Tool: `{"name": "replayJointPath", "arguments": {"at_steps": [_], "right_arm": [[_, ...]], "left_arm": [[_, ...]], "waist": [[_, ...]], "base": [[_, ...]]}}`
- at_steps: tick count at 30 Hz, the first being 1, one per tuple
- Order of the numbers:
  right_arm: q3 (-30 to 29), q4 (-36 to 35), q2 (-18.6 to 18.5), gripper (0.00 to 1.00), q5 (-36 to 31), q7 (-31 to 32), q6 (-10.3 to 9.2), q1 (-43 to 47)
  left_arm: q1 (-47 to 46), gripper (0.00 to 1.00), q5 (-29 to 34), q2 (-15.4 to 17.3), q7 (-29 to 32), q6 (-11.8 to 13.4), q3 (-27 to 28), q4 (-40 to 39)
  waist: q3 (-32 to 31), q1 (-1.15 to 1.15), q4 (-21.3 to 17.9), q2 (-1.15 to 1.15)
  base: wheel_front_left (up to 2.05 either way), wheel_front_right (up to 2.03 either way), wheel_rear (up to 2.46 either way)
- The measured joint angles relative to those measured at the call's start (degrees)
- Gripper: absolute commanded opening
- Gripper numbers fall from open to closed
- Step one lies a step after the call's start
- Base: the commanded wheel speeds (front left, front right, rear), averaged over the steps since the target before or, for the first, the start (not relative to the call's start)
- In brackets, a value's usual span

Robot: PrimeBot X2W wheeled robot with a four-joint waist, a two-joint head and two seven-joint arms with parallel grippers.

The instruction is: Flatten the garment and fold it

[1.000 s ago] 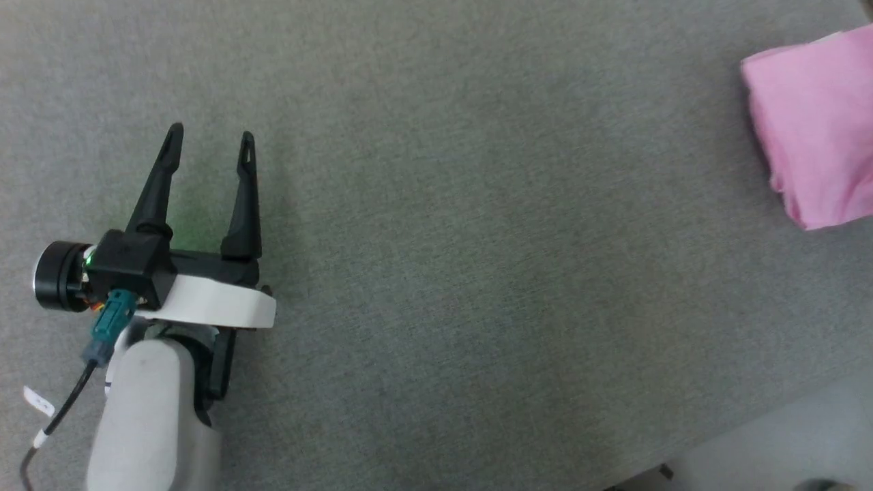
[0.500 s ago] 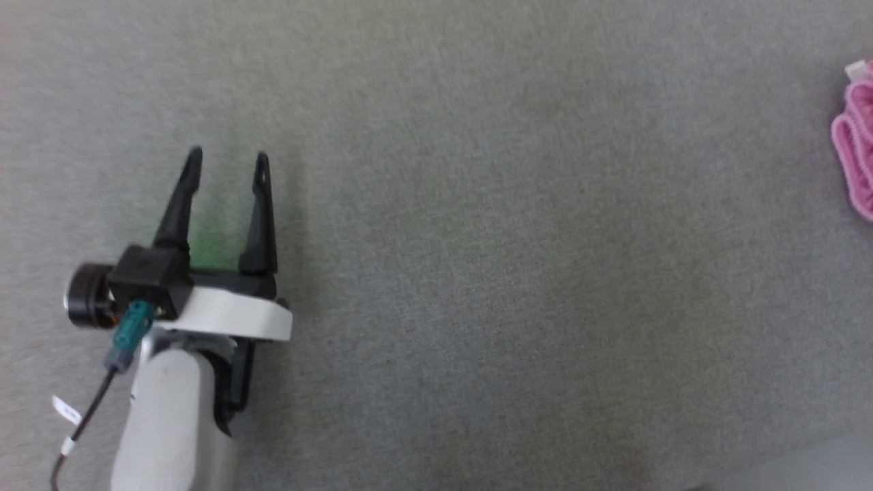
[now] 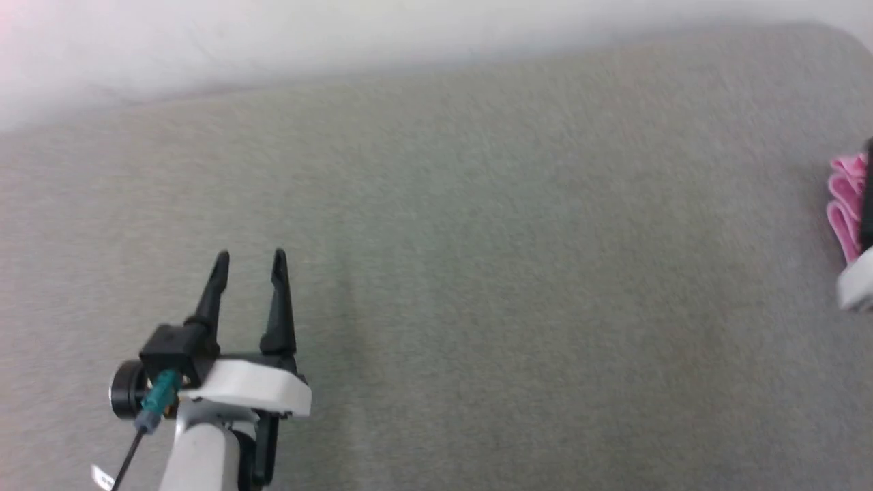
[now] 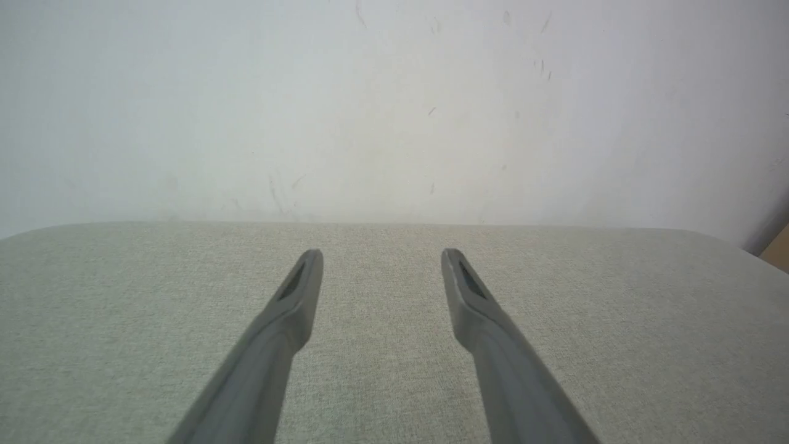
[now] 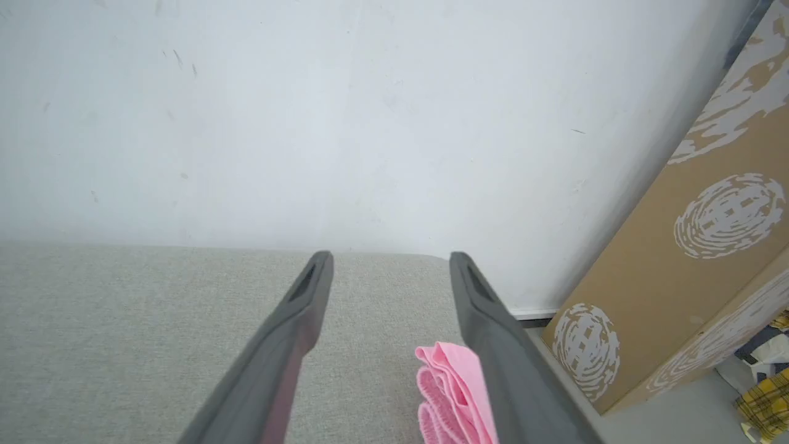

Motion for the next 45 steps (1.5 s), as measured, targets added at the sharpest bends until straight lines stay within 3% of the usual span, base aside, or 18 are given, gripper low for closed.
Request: {"name": "replayJointPath", "arguments": {"at_steps": [7,13,26,45], "right_arm": [[3.41,-16.22,6.83,1.0,3.82,2.38,0.0,13.0],[5.45,-21.75,11.14,1.0,4.31,2.31,0.0,20.31],[7.86,-19.33,12.77,1.0,4.34,0.05,0.0,28.73],[10.6,-14.58,12.87,1.0,6.47,-1.3,0.0,29.47]], "left_arm": [[2.68,1.0,-0.49,-0.33,-0.01,-0.02,-0.24,1.48],[4.14,1.0,-0.48,-0.55,-0.01,-0.45,-0.85,2.74],[8.45,1.0,-0.57,-0.75,-0.01,-0.51,-2.09,3.44],[9.27,1.0,-1.89,-0.91,-0.01,-0.47,-3.59,4.14]], "waist": [[-5.35,0.0,4.49,0.0],[-8.81,0.01,8.07,0.0],[-14.79,0.01,12.02,0.0],[-15.28,0.02,12.84,0.0]], "base": [[0.0,0.0,0.0],[0.0,0.0,0.0],[0.0,0.0,0.0],[0.0,0.0,0.0]]}}
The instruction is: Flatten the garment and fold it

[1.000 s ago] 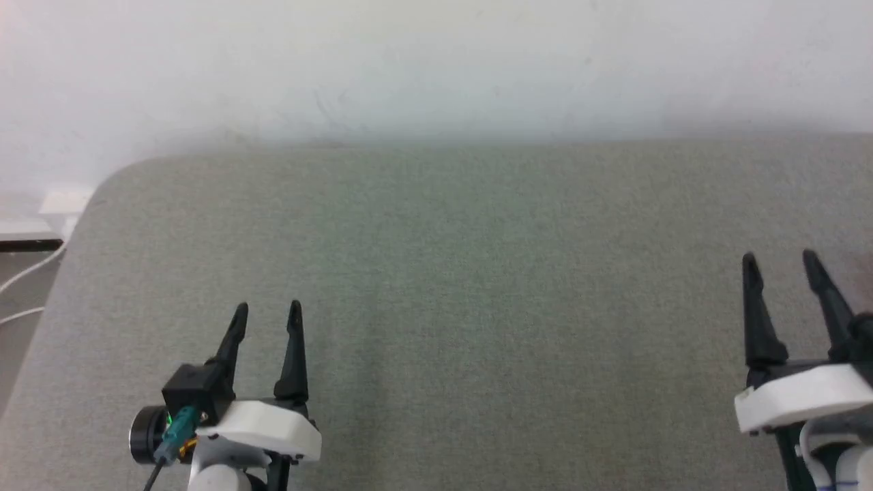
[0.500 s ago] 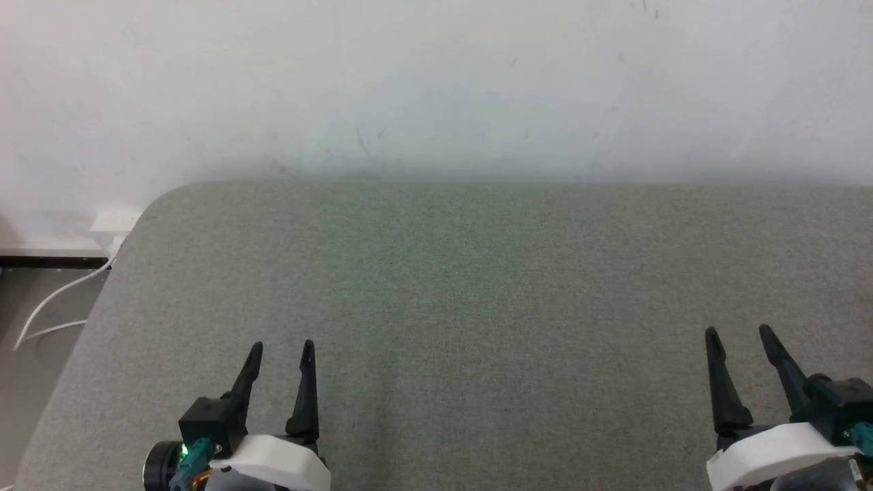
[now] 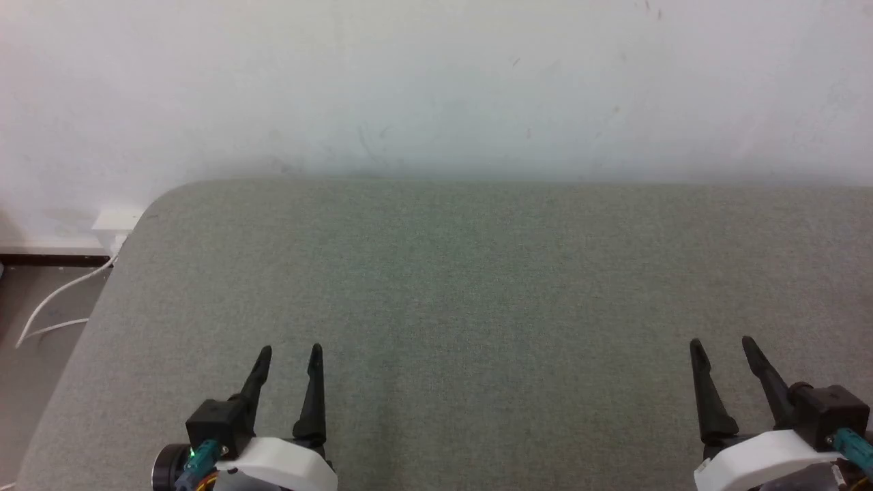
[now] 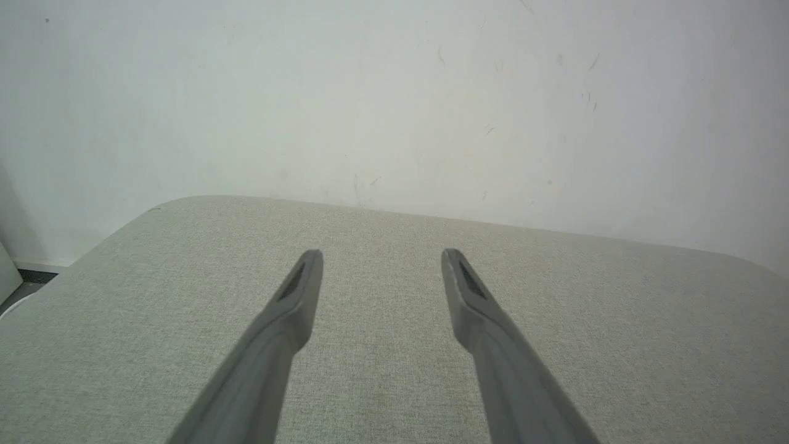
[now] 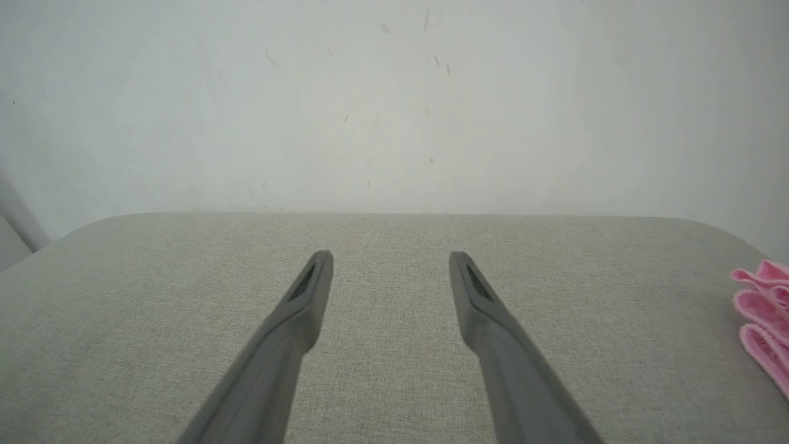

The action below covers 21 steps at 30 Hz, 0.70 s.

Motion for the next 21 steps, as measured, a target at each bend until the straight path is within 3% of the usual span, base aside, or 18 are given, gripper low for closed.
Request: {"name": "replayJointPath", "arguments": {"at_steps": [1,21], "right_arm": [[0.04,0.1,0.0,0.0,0.0,-0.01,0.0,-0.01],[-0.22,0.08,-0.04,0.0,-0.02,0.1,0.01,-0.02]], "left_arm": [[0.0,0.0,-0.11,-0.01,0.0,0.01,-0.04,0.12],[-0.02,0.0,-0.08,0.0,0.09,0.01,-0.03,0.12]], "waist": [[0.03,0.0,0.04,0.0],[0.07,0.01,0.01,0.0]], "base": [[0.0,0.0,0.0],[0.0,0.0,0.0]]}}
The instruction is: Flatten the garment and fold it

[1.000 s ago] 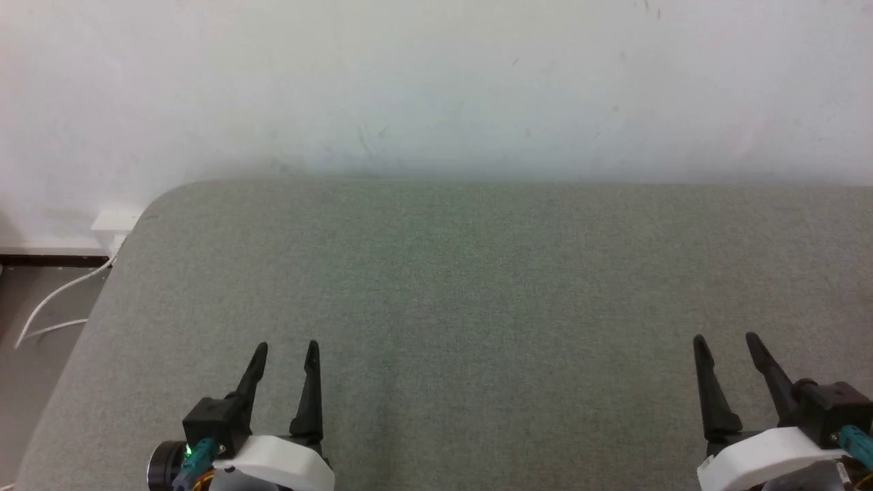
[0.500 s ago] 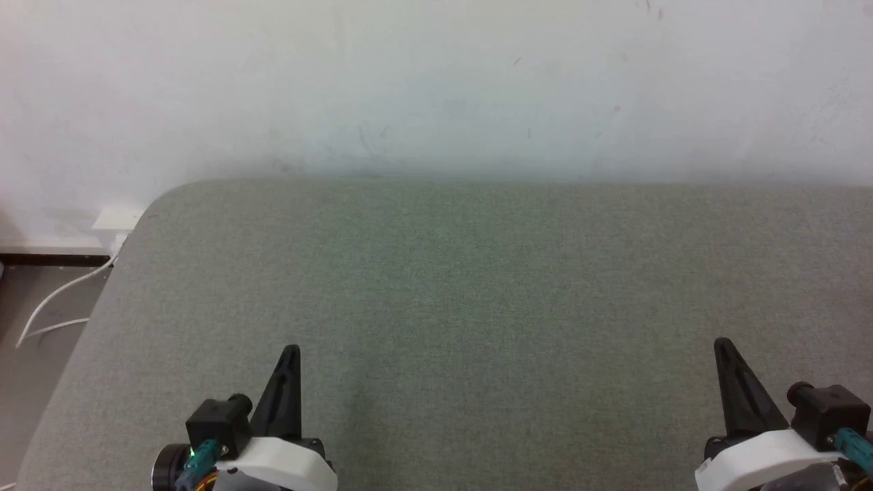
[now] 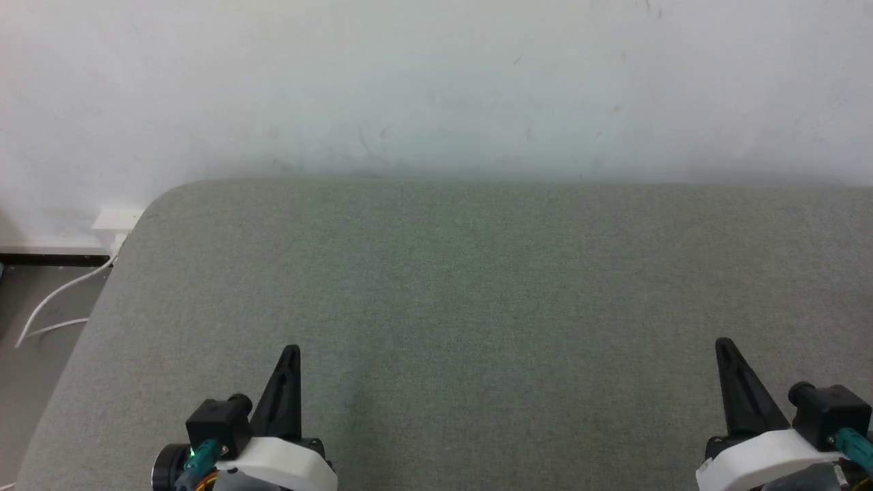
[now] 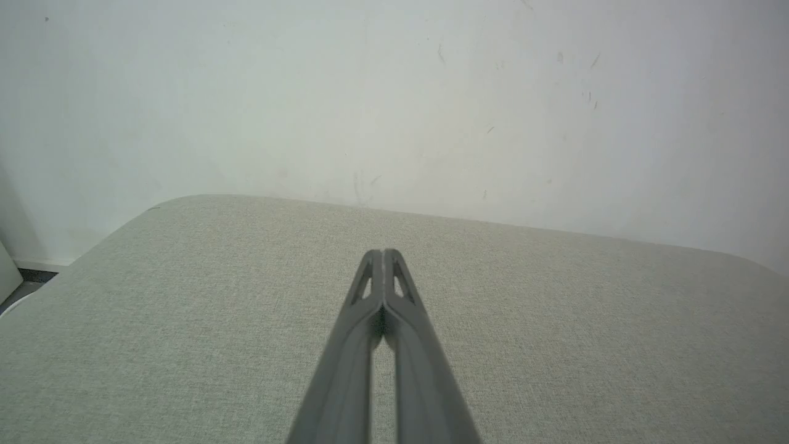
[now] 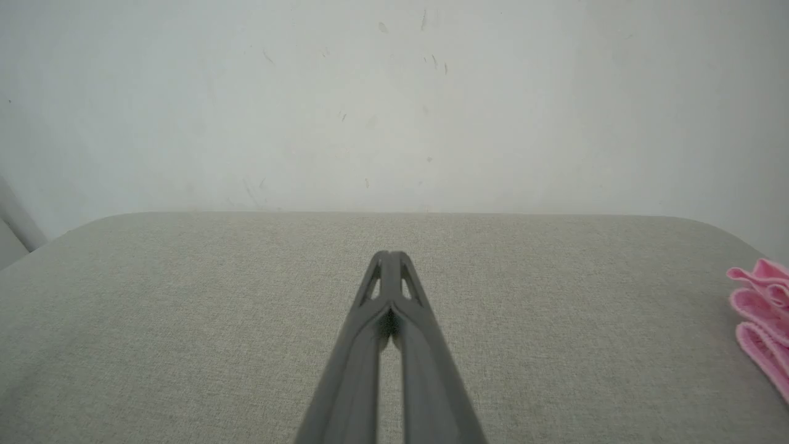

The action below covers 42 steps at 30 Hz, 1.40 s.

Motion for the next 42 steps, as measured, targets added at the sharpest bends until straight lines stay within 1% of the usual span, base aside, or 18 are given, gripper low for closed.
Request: {"name": "replayJointPath", "arguments": {"at_steps": [42], "right_arm": [[1.43,-0.6,0.0,0.0,-1.68,2.03,0.0,-1.01]], "left_arm": [[0.0,0.0,2.64,0.0,4.12,0.21,0.88,-3.67]], "waist": [[0.92,0.0,-0.85,0.0]], "base": [[0.0,0.0,0.0]]}}
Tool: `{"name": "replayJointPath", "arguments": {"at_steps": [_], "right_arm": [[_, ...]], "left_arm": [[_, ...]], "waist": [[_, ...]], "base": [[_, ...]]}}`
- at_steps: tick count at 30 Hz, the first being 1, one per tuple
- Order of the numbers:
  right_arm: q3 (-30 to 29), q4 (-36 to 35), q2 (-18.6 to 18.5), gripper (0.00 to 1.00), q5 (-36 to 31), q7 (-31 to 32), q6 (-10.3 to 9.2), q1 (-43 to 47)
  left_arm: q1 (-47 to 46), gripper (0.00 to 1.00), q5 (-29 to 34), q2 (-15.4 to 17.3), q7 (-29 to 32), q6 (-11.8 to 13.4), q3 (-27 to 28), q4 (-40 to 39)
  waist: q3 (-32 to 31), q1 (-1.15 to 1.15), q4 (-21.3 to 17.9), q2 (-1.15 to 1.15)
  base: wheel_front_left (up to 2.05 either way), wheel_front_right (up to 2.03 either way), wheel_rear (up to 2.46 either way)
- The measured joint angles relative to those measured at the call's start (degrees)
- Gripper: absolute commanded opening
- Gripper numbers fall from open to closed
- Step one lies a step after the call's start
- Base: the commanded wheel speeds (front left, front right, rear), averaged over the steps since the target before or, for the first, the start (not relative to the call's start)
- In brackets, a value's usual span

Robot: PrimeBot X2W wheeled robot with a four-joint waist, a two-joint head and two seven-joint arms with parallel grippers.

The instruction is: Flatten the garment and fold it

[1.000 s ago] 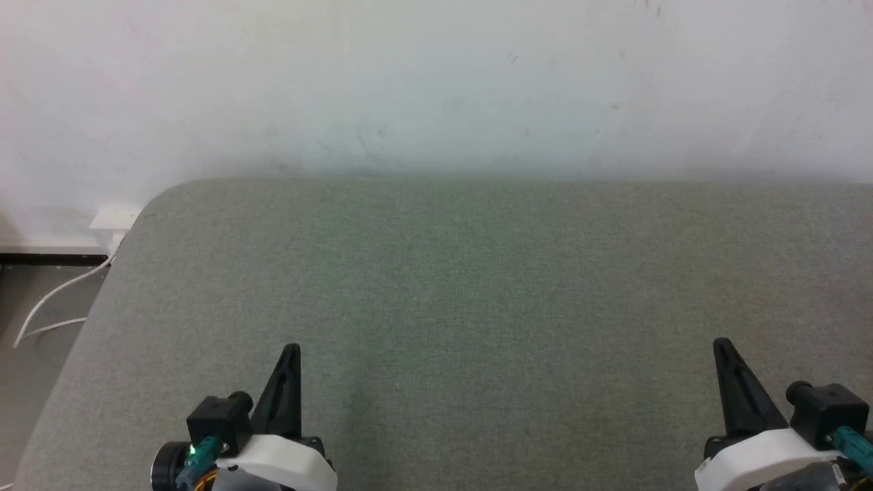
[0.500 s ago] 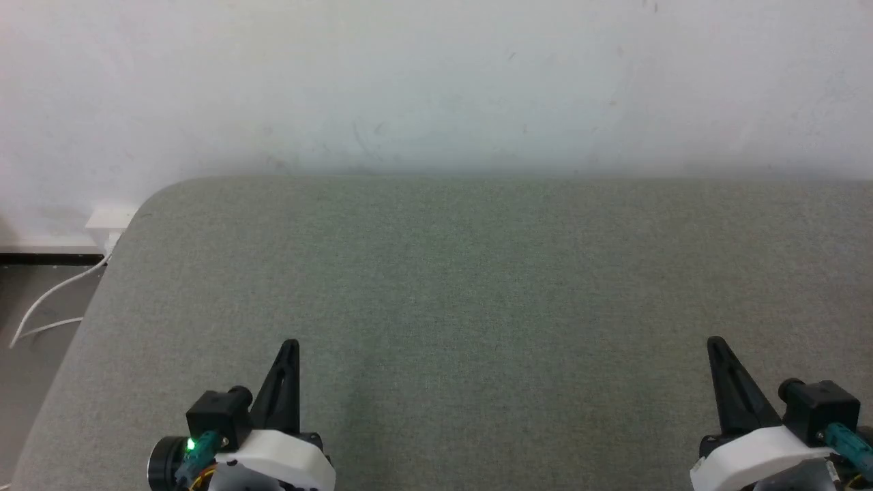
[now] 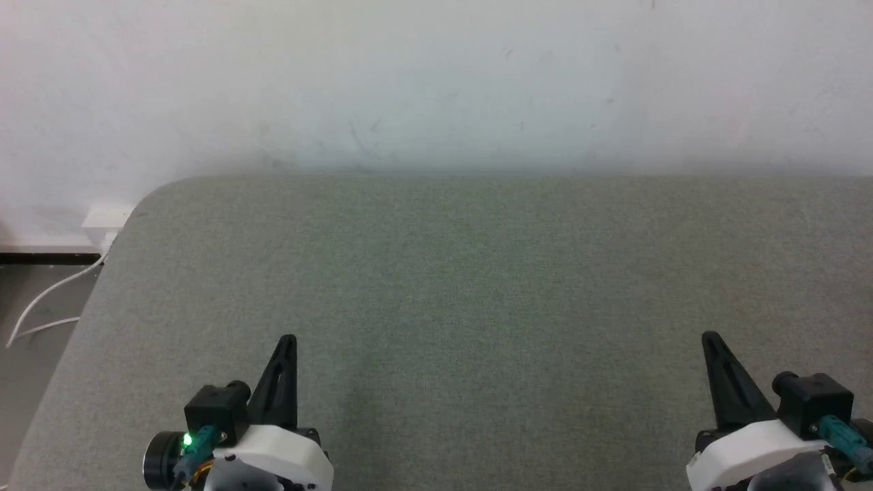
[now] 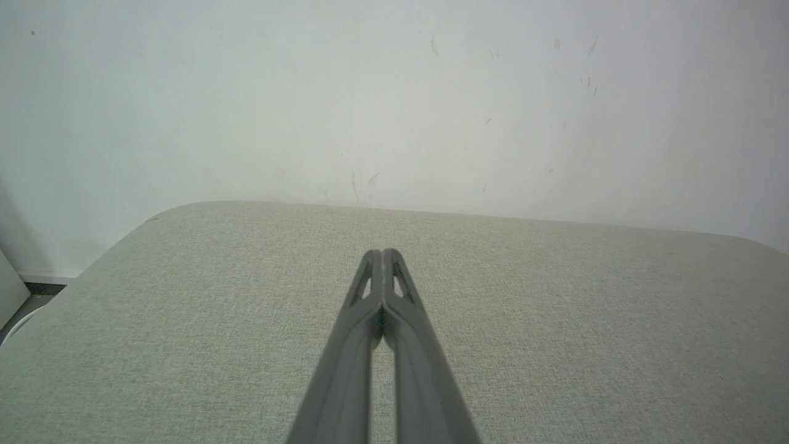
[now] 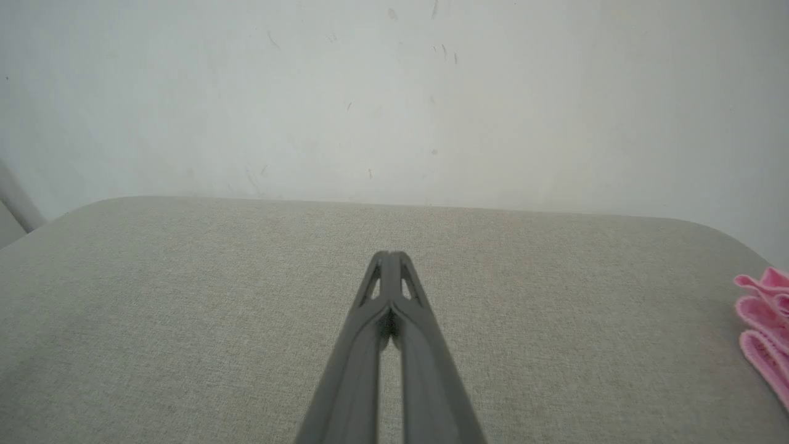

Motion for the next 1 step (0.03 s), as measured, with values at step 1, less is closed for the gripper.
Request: {"name": "replayJointPath", "arguments": {"at_steps": [1], "right_arm": [[0.02,-0.03,0.0,0.0,-0.02,0.04,0.0,-0.01]], "left_arm": [[0.0,0.0,0.01,0.0,0.1,0.0,0.03,-0.09]], "waist": [[0.02,0.0,-0.02,0.0]], "base": [[0.0,0.0,0.0]]}}
